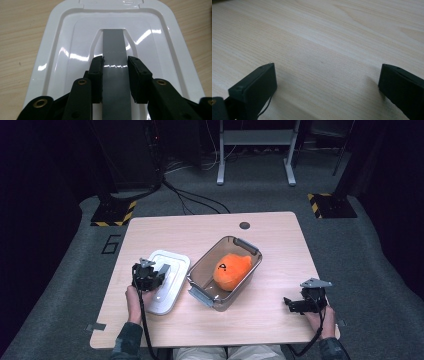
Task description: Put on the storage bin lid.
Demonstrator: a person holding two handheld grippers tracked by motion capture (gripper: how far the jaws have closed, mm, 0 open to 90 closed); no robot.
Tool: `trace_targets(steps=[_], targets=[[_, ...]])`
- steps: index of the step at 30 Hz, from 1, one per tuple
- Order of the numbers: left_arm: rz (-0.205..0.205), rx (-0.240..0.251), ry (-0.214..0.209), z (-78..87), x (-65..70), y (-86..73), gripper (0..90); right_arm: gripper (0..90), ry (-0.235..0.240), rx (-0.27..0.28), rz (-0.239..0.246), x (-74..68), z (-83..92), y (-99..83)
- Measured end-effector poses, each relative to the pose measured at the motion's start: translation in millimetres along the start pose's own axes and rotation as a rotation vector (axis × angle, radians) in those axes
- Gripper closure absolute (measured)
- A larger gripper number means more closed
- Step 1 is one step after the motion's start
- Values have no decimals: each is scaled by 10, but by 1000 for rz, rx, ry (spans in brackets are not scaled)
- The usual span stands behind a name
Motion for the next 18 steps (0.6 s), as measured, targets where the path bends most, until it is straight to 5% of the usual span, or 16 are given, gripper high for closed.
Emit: trace_targets(steps=[18], targets=[[-30, 35, -11, 290, 104, 306, 661, 2, 0, -5, -7, 0, 0, -5]])
Point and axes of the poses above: each handheld gripper's, and its own axes: z roughly backward along the jaws, y roughly out of its top, x roughly to its right, the point moved 9 cm from there along -z, roughly forward along the jaws, and after that the axes turned 3 degrees about z, right-handed, at the moved point
